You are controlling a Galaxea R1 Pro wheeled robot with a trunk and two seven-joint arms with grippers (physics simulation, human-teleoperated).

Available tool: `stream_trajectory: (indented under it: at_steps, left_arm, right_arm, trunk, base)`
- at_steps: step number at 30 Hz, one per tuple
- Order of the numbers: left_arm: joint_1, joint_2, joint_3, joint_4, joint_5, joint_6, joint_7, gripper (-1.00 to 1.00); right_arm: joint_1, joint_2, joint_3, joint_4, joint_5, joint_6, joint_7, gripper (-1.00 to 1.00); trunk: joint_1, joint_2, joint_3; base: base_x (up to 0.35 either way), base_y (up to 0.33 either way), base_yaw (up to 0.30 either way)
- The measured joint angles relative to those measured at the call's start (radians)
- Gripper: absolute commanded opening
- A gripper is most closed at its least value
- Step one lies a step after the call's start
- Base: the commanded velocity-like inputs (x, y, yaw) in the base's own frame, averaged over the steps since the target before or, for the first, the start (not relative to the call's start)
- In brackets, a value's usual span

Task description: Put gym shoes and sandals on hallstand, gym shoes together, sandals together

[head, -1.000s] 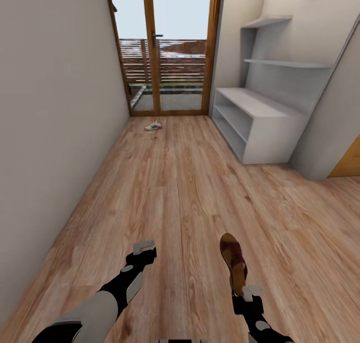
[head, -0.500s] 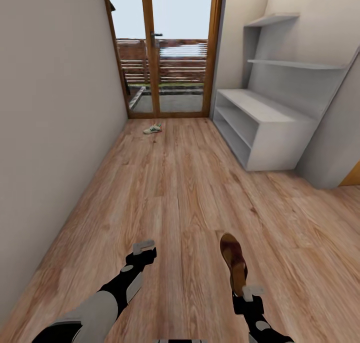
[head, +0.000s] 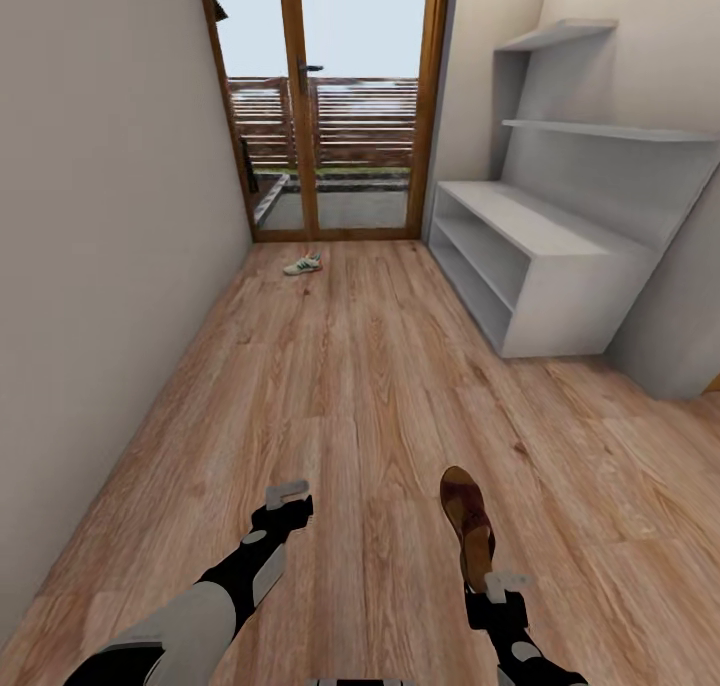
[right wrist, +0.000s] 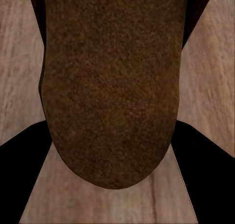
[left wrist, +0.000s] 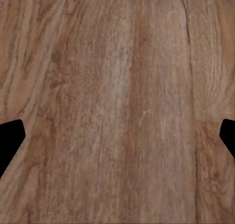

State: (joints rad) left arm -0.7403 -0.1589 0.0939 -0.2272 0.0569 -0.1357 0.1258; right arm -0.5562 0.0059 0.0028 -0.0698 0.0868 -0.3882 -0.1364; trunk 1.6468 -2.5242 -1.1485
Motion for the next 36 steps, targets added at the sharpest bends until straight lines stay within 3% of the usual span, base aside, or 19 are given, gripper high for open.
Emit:
stream_trajectory:
  at_steps: [36]
  left_arm:
    - [0.0,-0.012,-0.005,0.001,0.0,0.0,0.001,1.0]
  right_arm:
    - [0.0,0.004,0.002,0.037,-0.001,-0.006,0.003,-1.0]
  trunk:
    - [0.0,0.0,0.0]
  base:
    - [0.35,-0.075,0.0]
